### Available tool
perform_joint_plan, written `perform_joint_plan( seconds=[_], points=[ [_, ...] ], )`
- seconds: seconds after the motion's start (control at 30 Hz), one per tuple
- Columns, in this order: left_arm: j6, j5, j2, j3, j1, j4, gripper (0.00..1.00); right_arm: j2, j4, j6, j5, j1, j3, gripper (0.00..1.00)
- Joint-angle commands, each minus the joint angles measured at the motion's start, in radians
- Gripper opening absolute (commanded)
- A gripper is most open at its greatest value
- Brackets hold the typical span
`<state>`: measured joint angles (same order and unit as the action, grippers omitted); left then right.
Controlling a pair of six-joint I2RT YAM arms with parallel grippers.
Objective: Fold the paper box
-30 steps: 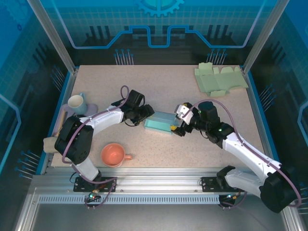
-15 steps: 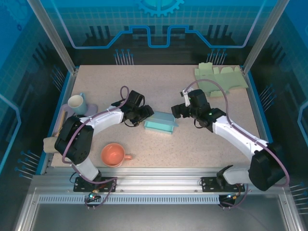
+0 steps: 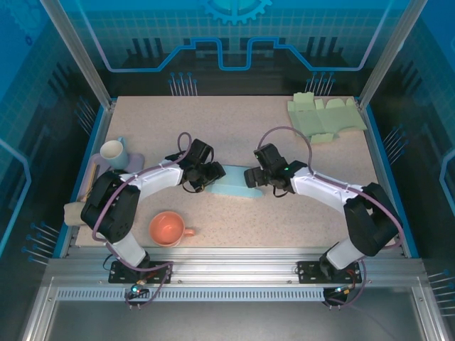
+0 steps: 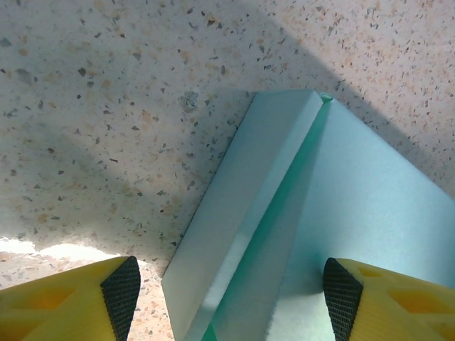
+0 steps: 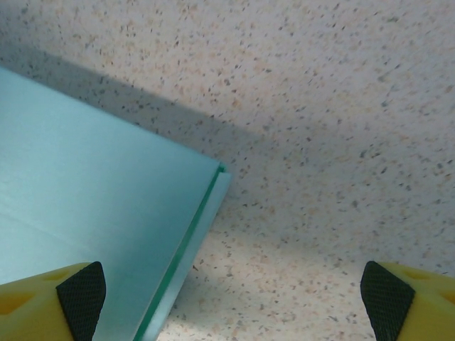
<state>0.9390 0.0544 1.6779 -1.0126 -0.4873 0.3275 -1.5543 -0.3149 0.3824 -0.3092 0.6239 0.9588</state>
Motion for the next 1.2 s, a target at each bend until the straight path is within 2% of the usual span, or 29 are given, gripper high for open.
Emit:
perform_joint_plan(
  seconds=[0.0,0.13,0.5,0.63,0.8,1.17],
  points=[
    [-0.032,-0.040,-0.022,0.009,-0.006,0.036,0.72,-0.010,-0.039,0.061,-0.080,0.035,0.018,0.95],
    [-0.046,-0.089,-0.059,0.025,-0.007,0.050,0.75,0.010,-0.047,0.074,-0.149,0.061,-0.006,0.95],
    [-0.077,-0.170,-0.153,0.037,-0.010,0.099,0.78,-0.045,-0.033,0.062,-0.084,0.067,-0.024,0.96],
    [-0.060,-0.202,-0.172,0.004,-0.062,0.146,0.80,-0.046,0.007,0.071,-0.088,0.080,-0.048,0.96],
    [-0.016,-0.210,-0.107,-0.081,-0.118,0.223,0.84,-0.047,0.035,0.082,-0.096,0.082,-0.074,0.96],
    [-0.009,-0.154,0.065,-0.165,-0.120,0.226,0.87,-0.058,0.043,0.092,-0.071,0.081,-0.074,0.96]
  ],
)
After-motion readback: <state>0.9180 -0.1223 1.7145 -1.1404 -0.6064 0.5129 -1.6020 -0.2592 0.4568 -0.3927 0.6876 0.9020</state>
